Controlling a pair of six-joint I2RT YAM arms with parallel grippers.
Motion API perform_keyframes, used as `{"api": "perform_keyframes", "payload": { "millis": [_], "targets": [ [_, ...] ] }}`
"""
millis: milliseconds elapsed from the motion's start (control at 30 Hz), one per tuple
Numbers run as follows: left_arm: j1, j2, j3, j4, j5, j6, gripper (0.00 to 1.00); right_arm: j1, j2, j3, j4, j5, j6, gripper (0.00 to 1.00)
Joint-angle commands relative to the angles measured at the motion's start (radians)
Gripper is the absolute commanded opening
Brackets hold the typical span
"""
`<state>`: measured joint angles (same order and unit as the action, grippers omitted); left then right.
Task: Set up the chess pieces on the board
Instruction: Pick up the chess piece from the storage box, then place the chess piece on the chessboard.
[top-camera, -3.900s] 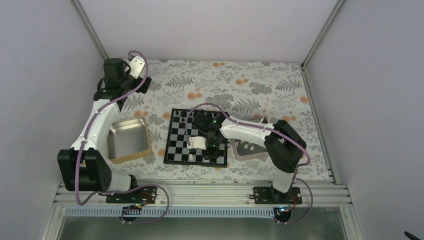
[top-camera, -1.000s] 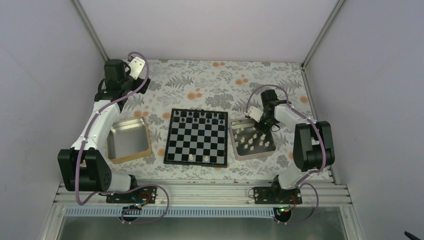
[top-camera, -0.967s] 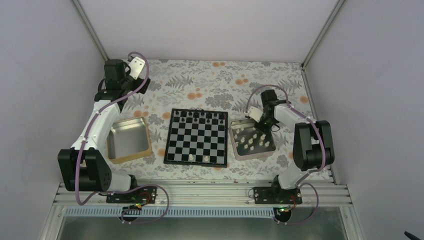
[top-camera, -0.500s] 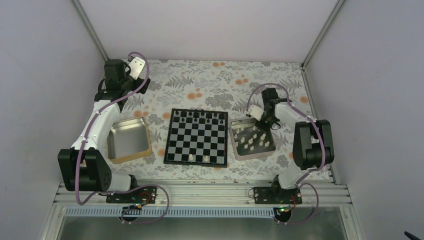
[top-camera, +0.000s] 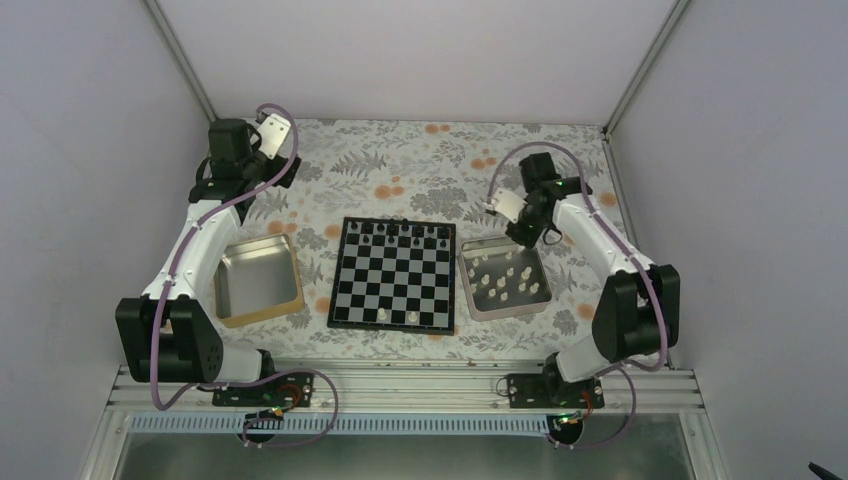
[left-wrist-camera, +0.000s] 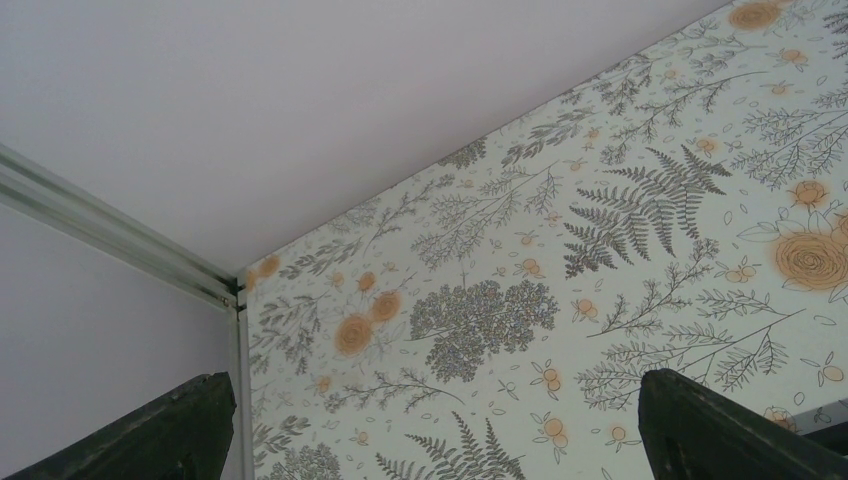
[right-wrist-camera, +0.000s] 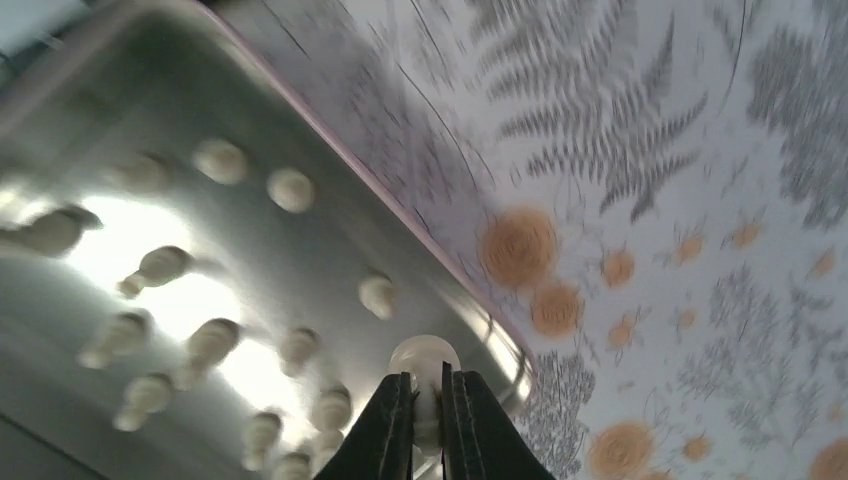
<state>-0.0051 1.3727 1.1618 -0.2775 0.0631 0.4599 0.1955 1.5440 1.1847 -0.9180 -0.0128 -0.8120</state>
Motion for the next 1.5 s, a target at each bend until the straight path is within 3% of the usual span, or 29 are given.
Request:
{"api": "perform_keyframes", "payload": {
  "millis": [0,267,533,1100,1467],
  "targets": [
    [-0.004,-0.017,0.003,0.013,0.009,0.000,1.00,0.150,-0.051,0.064,-0.095,-0.038,0.069,0.06],
    [-0.004,-0.025,0.000,0.016,0.000,-0.001,1.00,0.492,-0.014,0.033,-0.038,-0.105,0.208,0.07],
    [-0.004,-0.022,-0.005,0.020,-0.005,0.000,1.00,0.657,0.045,-0.037,0.004,-0.174,0.236,0.08],
    [-0.004,-0.012,0.002,0.016,-0.010,0.000,1.00,0.773,0.112,-0.095,0.062,-0.234,0.231,0.09],
    [-0.003,-0.010,0.000,0.017,-0.010,0.000,1.00,0.779,0.145,-0.112,0.085,-0.211,0.235,0.10]
  ]
}}
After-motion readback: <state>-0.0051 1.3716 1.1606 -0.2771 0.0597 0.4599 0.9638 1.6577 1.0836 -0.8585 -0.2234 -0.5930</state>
